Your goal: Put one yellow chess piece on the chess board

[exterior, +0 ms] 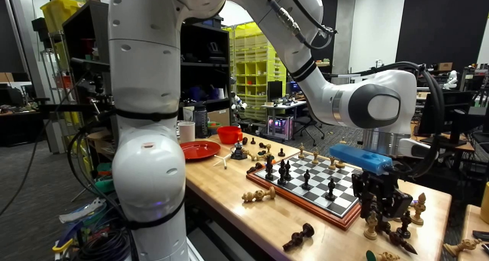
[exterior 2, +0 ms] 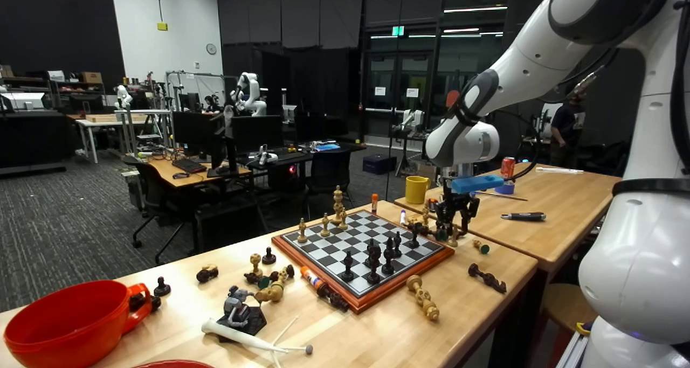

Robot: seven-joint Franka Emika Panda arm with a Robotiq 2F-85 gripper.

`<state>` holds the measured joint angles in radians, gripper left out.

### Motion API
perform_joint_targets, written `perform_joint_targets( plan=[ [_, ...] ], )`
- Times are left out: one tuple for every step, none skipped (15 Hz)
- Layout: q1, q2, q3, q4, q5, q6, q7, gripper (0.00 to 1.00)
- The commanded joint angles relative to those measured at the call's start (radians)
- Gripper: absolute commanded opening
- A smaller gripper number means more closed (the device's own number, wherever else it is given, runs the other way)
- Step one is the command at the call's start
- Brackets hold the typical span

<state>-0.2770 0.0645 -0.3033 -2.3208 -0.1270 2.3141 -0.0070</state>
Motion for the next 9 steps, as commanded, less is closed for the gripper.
perform_joint_targets(
  plan=[
    [-0.002,-0.011,0.002,-0.007,-0.032,0.006,0.024,0.19],
    [-0.002,-0.014,0.002,-0.008,-0.033,0.007,0.022,0.12],
    [0.0,-0.022,0.004,-0.011,-0.035,0.007,0.02,0.06],
    [0.001,-0.03,0.005,-0.014,-0.034,0.006,0.016,0.03],
    [0.003,-0.043,0.008,-0.017,-0.033,0.005,0.01,0.06],
    [0.006,-0.061,0.012,-0.022,-0.029,0.002,0.001,0.06],
    [0.009,-0.078,0.016,-0.026,-0.028,-0.001,-0.006,0.06],
    [0.012,-0.094,0.02,-0.028,-0.024,-0.005,-0.012,0.06],
    [0.016,-0.114,0.028,-0.03,-0.019,-0.012,-0.02,0.06]
  ],
)
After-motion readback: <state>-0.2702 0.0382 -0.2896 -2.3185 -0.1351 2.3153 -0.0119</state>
